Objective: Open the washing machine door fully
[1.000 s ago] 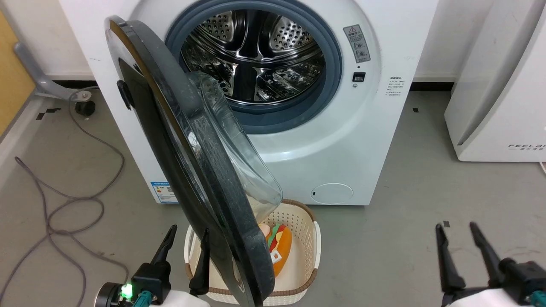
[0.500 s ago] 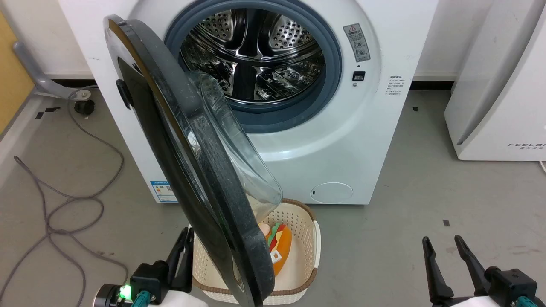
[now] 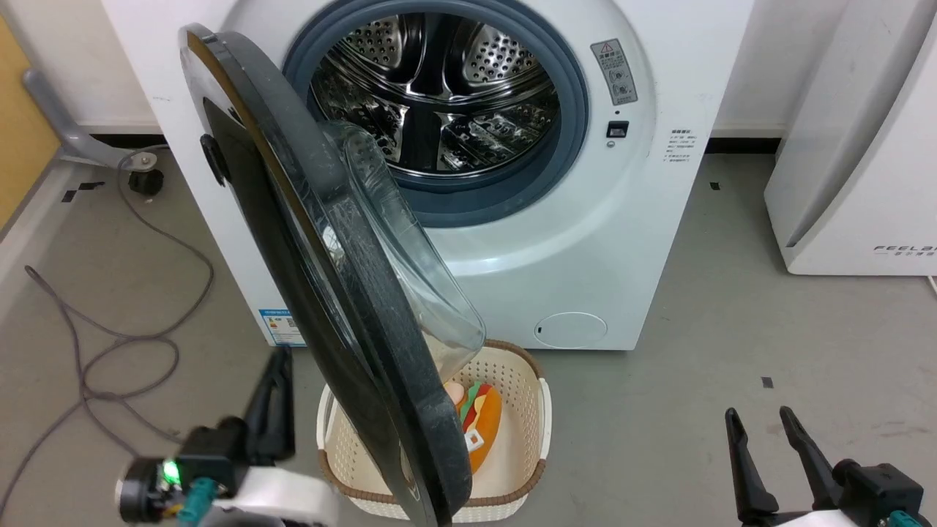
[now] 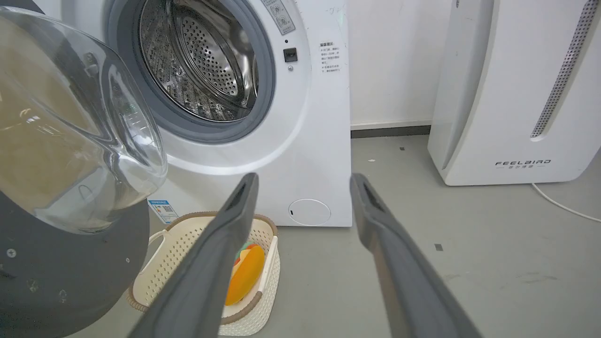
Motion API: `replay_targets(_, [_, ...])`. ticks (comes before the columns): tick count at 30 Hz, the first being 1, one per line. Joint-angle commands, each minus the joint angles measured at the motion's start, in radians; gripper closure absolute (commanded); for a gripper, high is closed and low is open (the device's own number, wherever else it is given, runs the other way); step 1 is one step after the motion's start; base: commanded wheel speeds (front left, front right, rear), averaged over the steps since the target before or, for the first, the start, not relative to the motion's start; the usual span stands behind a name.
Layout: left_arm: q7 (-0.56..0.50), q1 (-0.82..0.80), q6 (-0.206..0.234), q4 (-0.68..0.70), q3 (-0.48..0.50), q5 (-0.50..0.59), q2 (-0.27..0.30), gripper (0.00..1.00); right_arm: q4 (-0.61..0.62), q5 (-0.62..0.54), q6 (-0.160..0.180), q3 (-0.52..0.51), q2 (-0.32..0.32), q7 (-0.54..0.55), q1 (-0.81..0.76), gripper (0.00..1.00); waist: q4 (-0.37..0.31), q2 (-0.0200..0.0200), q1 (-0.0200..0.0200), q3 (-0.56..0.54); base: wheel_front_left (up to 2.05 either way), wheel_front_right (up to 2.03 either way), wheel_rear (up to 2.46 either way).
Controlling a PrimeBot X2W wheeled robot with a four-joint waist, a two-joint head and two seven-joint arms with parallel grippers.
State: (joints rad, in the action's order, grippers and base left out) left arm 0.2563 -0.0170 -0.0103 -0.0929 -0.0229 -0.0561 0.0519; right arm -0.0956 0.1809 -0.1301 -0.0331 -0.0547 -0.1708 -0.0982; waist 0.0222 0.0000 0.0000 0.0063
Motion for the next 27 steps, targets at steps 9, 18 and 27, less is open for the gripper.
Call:
replay_targets(9, [0.006, -0.071, 0.019, 0.262, 0.038, -0.005, 0.014, 1.00, -0.009, 0.013, -0.001, 0.006, 0.004, -0.011, 0.007, 0.00, -0.002, 0.0000, 0.0000, 0.001, 0.00, 0.00, 0.00])
replay_targets(18, [0.004, -0.106, -0.015, 0.552, -0.045, -0.048, 0.008, 1.00, -0.010, 0.014, -0.001, 0.006, 0.004, -0.015, 0.014, 0.00, -0.009, 0.0000, 0.0000, 0.011, 0.00, 0.00, 0.00])
replay_targets(27, [-0.117, -0.058, -0.071, 0.663, -0.332, -0.164, 0.001, 1.00, -0.006, 0.013, -0.001, -0.004, 0.004, -0.017, 0.013, 0.00, -0.004, 0.0000, 0.0000, 0.016, 0.00, 0.00, 0.00])
